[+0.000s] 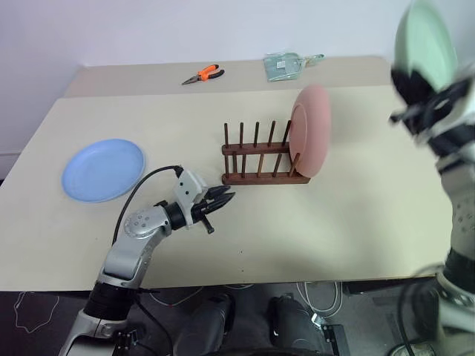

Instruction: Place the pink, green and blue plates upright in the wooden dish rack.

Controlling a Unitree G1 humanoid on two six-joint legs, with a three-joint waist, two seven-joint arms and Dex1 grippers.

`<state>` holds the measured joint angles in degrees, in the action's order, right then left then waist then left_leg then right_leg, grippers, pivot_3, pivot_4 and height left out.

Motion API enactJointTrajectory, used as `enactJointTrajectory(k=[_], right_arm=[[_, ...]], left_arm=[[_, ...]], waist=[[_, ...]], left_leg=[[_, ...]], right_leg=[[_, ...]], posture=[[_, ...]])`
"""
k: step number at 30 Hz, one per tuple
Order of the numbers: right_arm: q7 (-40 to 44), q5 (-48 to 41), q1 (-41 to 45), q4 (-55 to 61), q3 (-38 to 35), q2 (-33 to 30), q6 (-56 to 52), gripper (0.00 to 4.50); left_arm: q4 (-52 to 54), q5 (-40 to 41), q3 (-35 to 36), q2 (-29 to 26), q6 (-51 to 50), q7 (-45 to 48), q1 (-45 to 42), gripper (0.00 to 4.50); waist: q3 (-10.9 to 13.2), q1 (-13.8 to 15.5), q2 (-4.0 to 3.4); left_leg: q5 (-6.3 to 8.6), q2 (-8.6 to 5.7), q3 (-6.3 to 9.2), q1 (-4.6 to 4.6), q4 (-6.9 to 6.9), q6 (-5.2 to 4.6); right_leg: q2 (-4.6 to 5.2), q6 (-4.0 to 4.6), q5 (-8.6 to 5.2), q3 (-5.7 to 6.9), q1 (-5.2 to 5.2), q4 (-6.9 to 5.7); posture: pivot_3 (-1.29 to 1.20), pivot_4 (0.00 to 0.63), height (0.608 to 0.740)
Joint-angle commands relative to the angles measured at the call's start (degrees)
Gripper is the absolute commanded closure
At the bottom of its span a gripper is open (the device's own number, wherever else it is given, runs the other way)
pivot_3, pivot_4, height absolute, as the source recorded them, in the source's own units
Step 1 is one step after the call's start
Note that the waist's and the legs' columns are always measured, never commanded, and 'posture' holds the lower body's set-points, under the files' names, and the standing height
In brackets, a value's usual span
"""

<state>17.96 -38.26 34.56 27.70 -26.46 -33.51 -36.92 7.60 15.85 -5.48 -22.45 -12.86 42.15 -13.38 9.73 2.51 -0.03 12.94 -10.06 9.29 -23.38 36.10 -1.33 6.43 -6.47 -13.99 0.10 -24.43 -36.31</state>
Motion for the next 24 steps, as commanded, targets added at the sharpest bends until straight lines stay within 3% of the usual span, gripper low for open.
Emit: enactJointTrajectory(k=[1,4,8,14,24], right_arm=[[-5.8,-23.5,4.8,4.6,-3.8,3.1,-4.1,4.48],[-16.3,-42.9,6.3,6.9,1.1,10.0,-3.0,4.48],[-25.3,-49.3,4.0,8.3,9.3,17.8,-0.5,4.48],[-29.0,-42.3,-0.6,4.7,17.3,22.9,1.1,4.48],[-32.2,-36.0,-1.1,-3.1,20.5,25.1,0.4,4.48]], left_arm=[[-0.8,-1.1,3.1,0.2,3.9,-2.7,-1.2,3.72],[-1.4,-1.4,4.5,0.3,5.4,-4.2,-0.6,3.72],[-0.8,-1.0,4.9,0.1,5.5,-4.1,0.6,3.72],[1.4,-0.4,4.0,0.5,4.6,-3.7,2.2,3.72],[5.5,2.1,3.3,0.0,0.9,-1.3,4.3,3.72]], waist=[[0.0,0.0,0.01],[0.0,-0.5,0.03],[0.0,-0.9,0.00],[0.0,-1.0,-0.02],[0.0,-2.2,-0.06]], left_leg=[[-0.01,-0.02,0.01,-0.02,-0.01,0.01],[-0.02,-0.06,-0.03,-0.03,-0.01,0.03],[0.00,-0.06,-0.08,-0.02,-0.06,-0.01],[0.04,-0.06,-0.07,0.00,0.01,-0.09],[0.00,-0.04,-0.06,0.04,-0.07,-0.01]], right_leg=[[0.01,0.00,0.01,0.00,0.03,0.10],[0.06,-0.09,0.06,-0.05,0.05,0.19],[0.04,-0.10,0.09,-0.13,-0.10,0.04],[-0.03,-0.03,0.13,-0.12,-0.11,-0.05],[-0.07,-0.04,0.14,-0.13,-0.16,-0.16]], posture=[[0.00,0.150,0.740],[0.00,0.150,0.740],[0.00,0.150,0.740],[0.00,0.150,0.740],[0.00,0.150,0.740]])
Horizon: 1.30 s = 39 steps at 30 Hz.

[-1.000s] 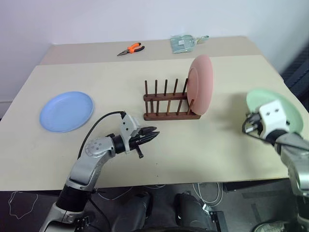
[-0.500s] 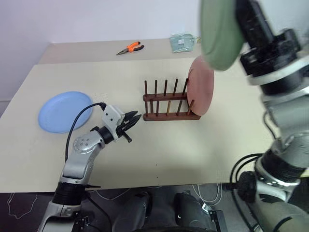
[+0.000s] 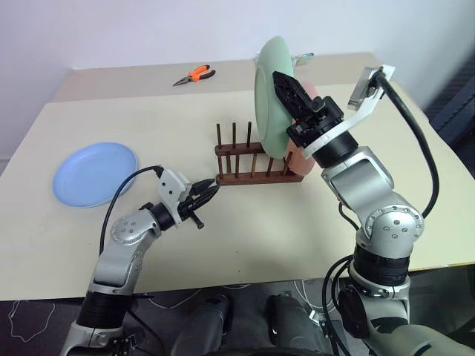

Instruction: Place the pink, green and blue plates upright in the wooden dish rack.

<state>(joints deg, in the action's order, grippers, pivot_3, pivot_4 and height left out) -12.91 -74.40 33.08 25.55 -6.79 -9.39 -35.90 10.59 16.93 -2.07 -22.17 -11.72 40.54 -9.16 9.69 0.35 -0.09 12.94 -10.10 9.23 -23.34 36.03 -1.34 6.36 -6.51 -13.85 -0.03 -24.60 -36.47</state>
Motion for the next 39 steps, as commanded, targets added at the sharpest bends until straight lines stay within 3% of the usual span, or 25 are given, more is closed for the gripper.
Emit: enactJointTrajectory(k=[1,14,25,39], right_arm=[[-1.8,0.2,0.5,-1.9,0.8,1.1,-1.0,4.48],[2.2,1.1,5.6,-0.6,-0.7,-0.8,-0.8,4.48],[-4.6,-6.6,5.6,0.8,-0.8,4.7,1.0,4.48],[-7.8,0.1,3.9,-6.6,-1.2,8.1,2.7,4.48]], left_arm=[[2.7,1.0,-0.2,-0.3,-0.5,0.4,0.1,3.72],[3.6,0.4,-0.9,-0.3,-1.5,0.3,0.4,3.72],[3.0,0.4,-0.7,-0.5,-1.3,0.1,0.2,3.72],[3.1,0.4,-0.6,-0.7,-1.3,0.0,0.3,3.72]], waist=[[0.0,-0.1,0.00],[0.0,-0.3,-0.06],[0.0,-0.1,-0.06],[0.0,-0.2,-0.07]], left_leg=[[0.00,0.01,0.00,0.00,-0.01,0.01],[0.00,0.01,0.00,0.01,-0.01,0.01],[0.00,0.01,0.00,0.01,-0.05,0.01],[-0.01,0.01,0.00,0.02,-0.06,0.02]], right_leg=[[0.00,0.00,0.00,0.00,-0.01,-0.02],[-0.01,0.00,0.00,-0.03,-0.04,-0.06],[-0.01,0.00,0.00,-0.03,-0.05,-0.06],[-0.06,0.01,0.00,-0.04,-0.07,-0.07]], posture=[[0.00,0.150,0.740],[0.00,0.150,0.740],[0.00,0.150,0.740],[0.00,0.150,0.740]])
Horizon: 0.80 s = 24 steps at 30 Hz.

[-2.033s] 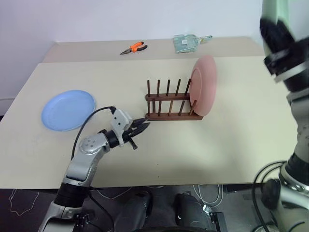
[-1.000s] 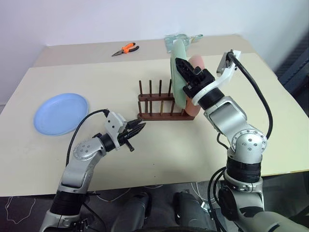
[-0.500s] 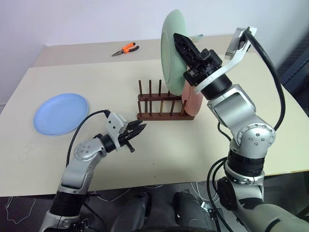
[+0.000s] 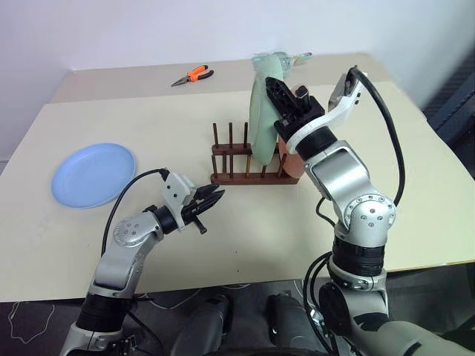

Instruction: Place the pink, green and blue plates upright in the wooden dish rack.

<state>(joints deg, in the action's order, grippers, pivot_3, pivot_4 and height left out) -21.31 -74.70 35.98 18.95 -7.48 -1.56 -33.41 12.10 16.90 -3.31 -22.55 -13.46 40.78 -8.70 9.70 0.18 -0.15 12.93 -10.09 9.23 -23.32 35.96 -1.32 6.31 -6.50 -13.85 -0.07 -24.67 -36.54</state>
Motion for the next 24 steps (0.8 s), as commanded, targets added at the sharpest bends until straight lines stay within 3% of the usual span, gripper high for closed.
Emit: enactJointTrajectory(k=[1,4,8,9,12,14,16,19,22,24], right_arm=[[0.8,0.7,1.2,-0.5,-0.3,0.0,-0.1,4.48],[2.2,2.6,1.8,-1.4,0.5,-1.2,-1.2,3.43],[5.5,8.1,3.3,-1.0,2.4,-4.3,-2.3,1.52],[6.6,9.8,3.9,-0.9,2.9,-5.3,-2.5,0.95],[10.9,15.2,5.6,-0.2,4.2,-9.1,-2.5,0.93],[14.5,19.4,7.1,0.2,5.1,-12.3,-2.0,0.93],[20.1,25.0,9.3,0.8,6.8,-16.8,-0.6,0.93],[31.2,29.9,11.8,2.8,10.5,-22.6,0.5,0.93],[44.0,38.6,12.3,5.2,18.6,-29.7,3.5,0.04],[50.4,44.5,11.9,5.0,23.3,-32.2,7.1,0.01]], left_arm=[[1.6,0.4,0.6,-0.3,0.4,-0.3,-0.1,3.72],[1.6,0.4,0.7,-0.4,0.4,-0.2,-0.1,3.72],[1.9,1.7,1.1,-0.4,-0.9,0.1,0.2,3.72],[2.0,2.2,1.3,-0.3,-1.6,0.0,0.3,3.16],[2.4,3.1,1.6,-0.4,-2.6,0.1,0.3,1.91],[2.5,3.5,2.2,-0.7,-3.0,-0.1,0.2,0.75],[2.6,4.6,4.5,-0.5,-3.6,-1.6,-0.1,0.08],[1.5,5.3,10.8,0.4,-3.5,-7.5,-1.3,0.08],[-0.7,5.1,18.6,1.5,-3.6,-17.0,-2.9,0.00],[-3.0,2.5,24.0,1.7,-4.5,-26.1,-4.2,0.00]], waist=[[0.0,0.0,0.00],[0.0,0.0,0.00],[0.0,0.0,-0.01],[0.0,0.0,-0.01],[0.0,0.0,0.00],[0.0,0.1,0.00],[0.0,0.1,0.00],[0.0,0.0,0.00],[0.0,0.0,0.04],[0.0,-0.1,0.06]], left_leg=[[0.00,0.00,0.00,0.00,0.00,0.00],[0.00,0.00,0.00,0.00,0.00,0.00],[0.00,0.00,-0.01,0.00,0.01,0.00],[0.00,0.00,-0.01,0.00,0.01,0.00],[0.00,0.00,0.00,0.00,0.01,0.00],[0.00,0.00,-0.01,-0.01,0.01,0.00],[0.00,0.00,-0.01,-0.01,0.03,0.00],[0.00,0.00,-0.01,-0.03,0.02,0.00],[0.00,0.03,0.00,-0.03,-0.02,0.01],[0.00,0.05,0.00,-0.03,0.00,0.01]], right_leg=[[0.00,0.00,0.00,0.00,0.00,0.00],[0.00,0.00,0.00,0.00,0.00,0.00],[0.00,0.00,0.00,0.00,0.00,0.00],[0.00,0.00,0.00,0.00,0.00,0.00],[0.00,0.00,0.00,0.00,0.00,0.00],[0.01,0.00,0.00,0.00,0.00,0.01],[0.02,0.00,0.00,0.01,0.01,0.01],[0.02,-0.01,0.00,0.02,-0.02,0.01],[0.03,-0.02,-0.01,0.05,-0.04,0.02],[0.04,-0.03,-0.02,0.07,-0.01,0.04]], posture=[[0.00,0.150,0.740],[0.00,0.150,0.740],[0.00,0.150,0.740],[0.00,0.150,0.740],[0.00,0.150,0.740],[0.00,0.150,0.740],[0.00,0.150,0.740],[0.00,0.150,0.740],[0.00,0.150,0.740],[0.00,0.150,0.740]])
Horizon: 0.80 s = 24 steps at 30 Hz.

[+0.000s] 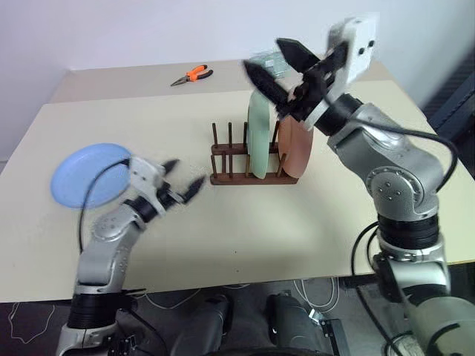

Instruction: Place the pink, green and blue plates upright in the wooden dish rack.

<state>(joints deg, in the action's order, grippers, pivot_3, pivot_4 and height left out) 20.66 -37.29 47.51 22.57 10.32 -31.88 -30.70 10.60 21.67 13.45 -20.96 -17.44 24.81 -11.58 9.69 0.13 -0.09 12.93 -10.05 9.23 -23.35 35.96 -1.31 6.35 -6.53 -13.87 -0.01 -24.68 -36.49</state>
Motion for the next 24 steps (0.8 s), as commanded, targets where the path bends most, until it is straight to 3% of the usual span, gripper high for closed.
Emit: enactJointTrajectory(k=[1,8,17,20,24], right_arm=[[10.8,9.5,0.0,1.2,7.3,-2.5,6.2,0.01],[19.1,21.1,-2.7,-3.4,13.4,0.1,15.5,0.01],[22.2,26.3,-6.7,-4.4,12.9,4.0,18.3,0.01],[21.6,27.7,-7.5,-4.2,12.0,5.0,18.2,0.00],[21.8,28.7,-8.8,-3.7,11.3,5.3,17.5,0.00]], left_arm=[[-2.0,-3.6,9.5,0.0,-1.1,-14.3,-1.8,0.00],[-3.8,-10.8,21.7,-1.9,-14.0,-36.0,-2.2,0.00],[-1.1,7.9,36.4,7.7,-31.5,-42.5,-7.8,0.00],[-2.5,12.0,39.3,8.7,-32.5,-44.2,-9.9,0.90],[-4.9,15.9,39.6,8.2,-32.6,-44.1,-12.6,2.96]], waist=[[0.0,0.0,0.02],[0.0,0.6,0.26],[0.0,0.7,0.72],[-0.1,0.5,0.82],[-0.1,0.6,0.83]], left_leg=[[0.00,0.00,-0.01,0.00,0.03,0.00],[-0.12,-0.03,-0.02,-0.01,0.13,0.21],[-0.11,-0.05,0.09,0.00,0.26,0.23],[-0.15,-0.04,0.11,0.01,0.22,0.32],[-0.19,-0.03,0.10,0.01,0.21,0.40]], right_leg=[[0.01,0.00,0.00,0.00,0.01,0.00],[0.01,-0.08,0.06,0.01,0.10,0.09],[-0.04,-0.16,0.11,0.10,0.17,0.17],[-0.05,-0.14,0.12,0.10,0.21,0.12],[-0.06,-0.14,0.12,0.09,0.20,0.12]], posture=[[0.00,0.150,0.740],[0.00,0.150,0.740],[0.00,0.150,0.740],[0.00,0.150,0.740],[0.00,0.150,0.740]])
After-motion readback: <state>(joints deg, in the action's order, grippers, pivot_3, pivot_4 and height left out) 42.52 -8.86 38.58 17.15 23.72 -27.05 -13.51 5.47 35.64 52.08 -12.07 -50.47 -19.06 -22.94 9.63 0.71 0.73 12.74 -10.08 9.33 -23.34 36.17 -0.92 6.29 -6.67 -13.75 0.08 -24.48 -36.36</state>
